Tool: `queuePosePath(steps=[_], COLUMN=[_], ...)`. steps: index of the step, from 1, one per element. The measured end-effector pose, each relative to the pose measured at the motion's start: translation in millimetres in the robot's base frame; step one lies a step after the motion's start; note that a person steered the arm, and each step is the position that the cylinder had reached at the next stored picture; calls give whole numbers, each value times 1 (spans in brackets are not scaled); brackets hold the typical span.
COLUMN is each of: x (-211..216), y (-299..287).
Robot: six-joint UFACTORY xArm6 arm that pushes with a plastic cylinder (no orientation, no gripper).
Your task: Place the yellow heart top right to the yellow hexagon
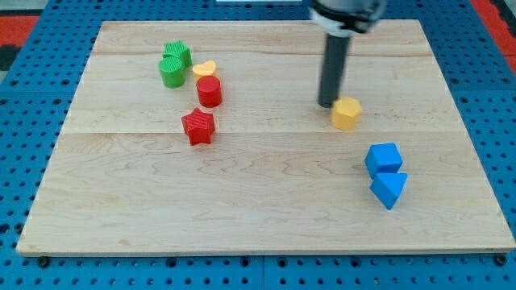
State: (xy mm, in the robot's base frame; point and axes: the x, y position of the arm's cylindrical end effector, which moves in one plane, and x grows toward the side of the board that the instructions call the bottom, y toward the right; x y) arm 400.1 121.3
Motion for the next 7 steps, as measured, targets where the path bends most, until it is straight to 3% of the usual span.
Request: queuePosePath(steps=[1, 2, 4, 5, 6, 7], x=[4, -40, -129, -144, -125, -88], y=[0, -16, -125, -183, -234, -246])
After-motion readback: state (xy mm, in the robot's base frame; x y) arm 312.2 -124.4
